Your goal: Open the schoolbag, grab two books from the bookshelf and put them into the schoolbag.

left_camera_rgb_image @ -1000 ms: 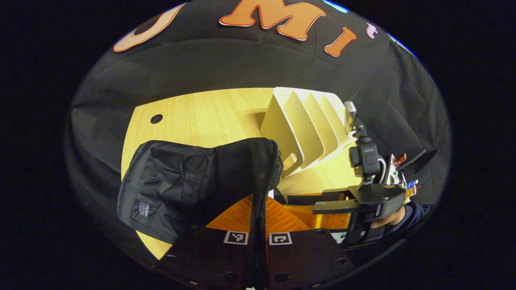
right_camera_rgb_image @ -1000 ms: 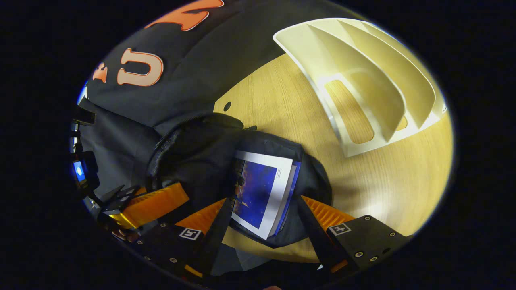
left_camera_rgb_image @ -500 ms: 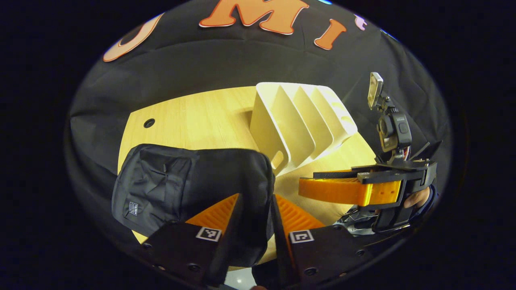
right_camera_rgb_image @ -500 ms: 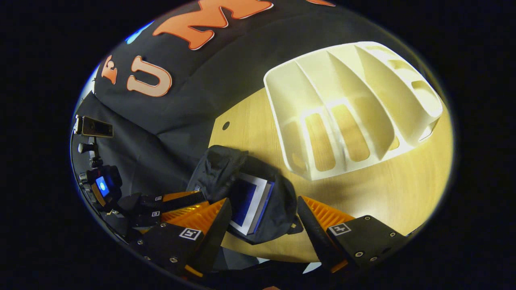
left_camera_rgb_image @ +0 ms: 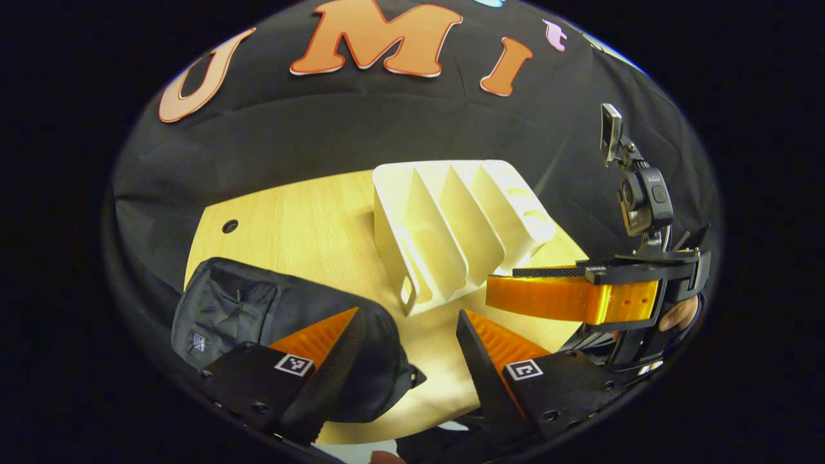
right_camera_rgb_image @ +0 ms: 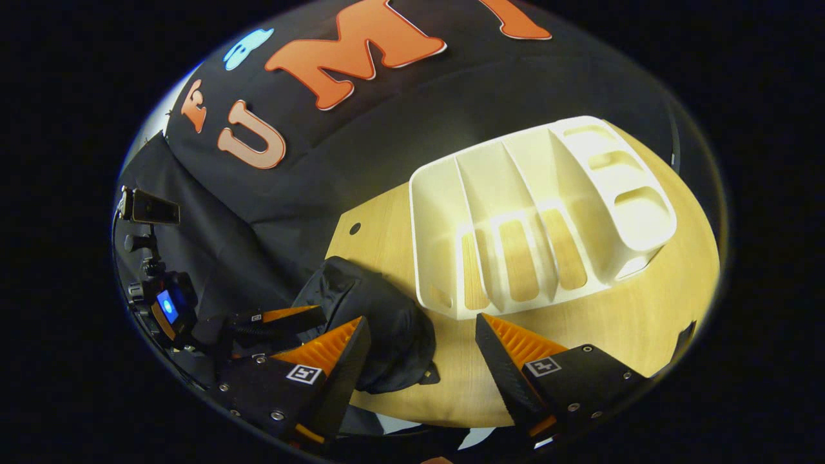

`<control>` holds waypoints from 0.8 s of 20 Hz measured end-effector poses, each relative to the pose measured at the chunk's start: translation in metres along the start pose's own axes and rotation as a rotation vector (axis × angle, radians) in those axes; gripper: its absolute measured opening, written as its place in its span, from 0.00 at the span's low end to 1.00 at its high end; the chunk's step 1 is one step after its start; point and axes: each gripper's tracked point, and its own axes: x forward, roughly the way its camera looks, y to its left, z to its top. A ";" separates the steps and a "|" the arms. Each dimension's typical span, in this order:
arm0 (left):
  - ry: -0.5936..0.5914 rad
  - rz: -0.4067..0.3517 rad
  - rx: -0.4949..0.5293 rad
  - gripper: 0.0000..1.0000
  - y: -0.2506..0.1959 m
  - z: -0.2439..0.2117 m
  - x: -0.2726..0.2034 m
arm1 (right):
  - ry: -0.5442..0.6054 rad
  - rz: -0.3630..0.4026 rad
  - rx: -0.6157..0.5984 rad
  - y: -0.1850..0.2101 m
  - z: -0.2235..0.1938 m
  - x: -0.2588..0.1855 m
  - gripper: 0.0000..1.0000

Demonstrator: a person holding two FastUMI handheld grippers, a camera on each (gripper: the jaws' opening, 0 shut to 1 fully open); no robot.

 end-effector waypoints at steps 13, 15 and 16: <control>-0.472 0.159 -0.079 0.94 -0.046 0.096 -0.043 | -0.291 -0.006 -0.273 -0.022 0.091 -0.093 0.98; -0.529 0.189 -0.096 0.94 -0.047 0.109 -0.051 | -0.364 -0.022 -0.325 -0.023 0.108 -0.105 0.98; -0.550 0.202 -0.102 0.94 -0.047 0.112 -0.053 | -0.398 -0.032 -0.342 -0.023 0.114 -0.112 0.98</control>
